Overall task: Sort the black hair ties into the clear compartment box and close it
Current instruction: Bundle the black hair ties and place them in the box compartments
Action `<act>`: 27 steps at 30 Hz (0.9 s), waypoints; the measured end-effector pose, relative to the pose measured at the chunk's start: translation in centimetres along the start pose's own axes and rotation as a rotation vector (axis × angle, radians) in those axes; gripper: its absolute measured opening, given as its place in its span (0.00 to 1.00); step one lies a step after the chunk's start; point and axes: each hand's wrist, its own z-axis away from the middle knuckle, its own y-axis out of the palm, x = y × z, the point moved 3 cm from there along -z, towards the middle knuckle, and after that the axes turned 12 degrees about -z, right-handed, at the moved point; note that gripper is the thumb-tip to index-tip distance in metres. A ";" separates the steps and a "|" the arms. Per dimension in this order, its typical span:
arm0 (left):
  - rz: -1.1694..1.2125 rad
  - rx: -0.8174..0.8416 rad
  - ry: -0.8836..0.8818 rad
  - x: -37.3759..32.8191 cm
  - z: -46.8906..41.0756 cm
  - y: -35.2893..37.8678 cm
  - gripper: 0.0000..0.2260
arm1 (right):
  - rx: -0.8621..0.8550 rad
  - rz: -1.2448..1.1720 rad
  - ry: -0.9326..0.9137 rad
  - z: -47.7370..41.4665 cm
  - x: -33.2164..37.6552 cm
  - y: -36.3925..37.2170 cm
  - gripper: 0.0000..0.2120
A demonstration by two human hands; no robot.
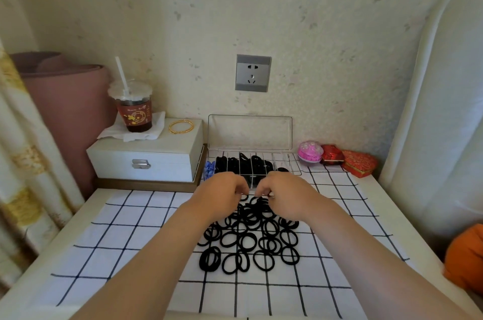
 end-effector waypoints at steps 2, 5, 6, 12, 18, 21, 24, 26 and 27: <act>-0.015 0.070 0.064 -0.6 0.0 0.4 0.16 | 0.104 0.065 0.007 0.1 -0.1 0.6 0.21; -0.023 0.089 0.086 -1.2 0.4 0.6 0.13 | 0.141 0.117 0.010 -0.2 -0.4 1.3 0.20; -0.034 0.077 0.083 -1.3 0.5 0.6 0.12 | 0.134 0.127 0.005 -0.3 -0.4 1.3 0.18; -0.168 0.111 0.118 -1.5 0.9 1.2 0.17 | 0.071 0.239 0.044 -0.7 -0.3 1.4 0.07; -0.091 0.138 0.055 -1.8 0.7 1.2 0.10 | 0.021 0.186 0.075 -0.7 -0.7 1.4 0.06; 0.102 0.130 -0.026 -1.2 0.4 0.9 0.06 | -0.021 -0.091 0.088 -0.7 -1.5 0.8 0.07; 0.282 0.115 -0.145 -0.3 0.2 0.1 0.10 | -0.114 -0.396 0.145 -0.5 -1.7 -0.5 0.05; 0.378 0.119 -0.223 0.1 0.3 -0.3 0.13 | -0.108 -0.615 0.211 -0.3 -1.8 -0.7 0.06; 0.426 0.118 -0.252 0.2 0.5 -0.5 0.14 | -0.096 -0.696 0.237 -0.2 -1.9 -0.7 0.06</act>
